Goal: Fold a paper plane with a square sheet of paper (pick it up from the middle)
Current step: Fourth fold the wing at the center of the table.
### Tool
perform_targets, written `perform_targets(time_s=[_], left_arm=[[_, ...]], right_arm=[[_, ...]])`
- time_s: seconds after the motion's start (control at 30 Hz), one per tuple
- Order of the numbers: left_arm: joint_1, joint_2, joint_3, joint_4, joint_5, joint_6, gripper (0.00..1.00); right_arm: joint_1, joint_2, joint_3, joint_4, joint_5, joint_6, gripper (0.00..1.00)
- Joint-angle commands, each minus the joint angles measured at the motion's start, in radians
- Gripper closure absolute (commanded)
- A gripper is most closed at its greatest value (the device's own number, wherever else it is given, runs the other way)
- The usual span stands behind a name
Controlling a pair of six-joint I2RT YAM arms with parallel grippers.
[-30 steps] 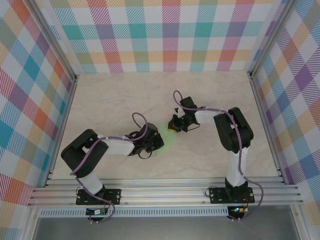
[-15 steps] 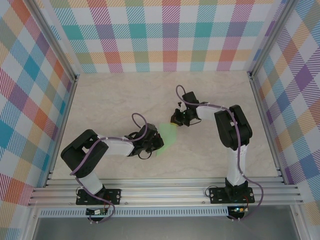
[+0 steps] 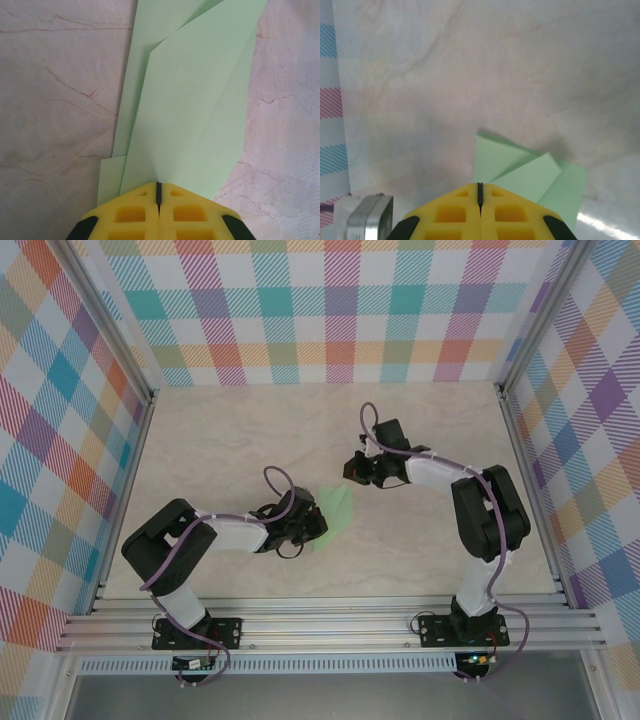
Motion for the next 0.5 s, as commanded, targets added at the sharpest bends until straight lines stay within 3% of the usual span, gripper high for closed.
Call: perform_targets(time_s=[0.0,0.13,0.23,0.47], left_arm=[[-0.007,0.049,-0.050,-0.193,-0.017,0.024,0.98],[-0.008,0.054,-0.052,-0.194,-0.019,0.024,0.97],[-0.008,0.058,-0.052,-0.195,-0.019,0.022,0.98],[-0.007,0.050,-0.052,-0.204,-0.020,0.027,0.98]], right_arm=[[0.054,0.029,-0.042,0.045,-0.026,0.017,1.00],[0.071,0.065,-0.052,0.058,-0.004,0.021,1.00],[0.069,0.084,-0.053,0.028,0.085,-0.002,1.00],[0.020,0.148,-0.032,0.017,0.174,-0.009,1.00]])
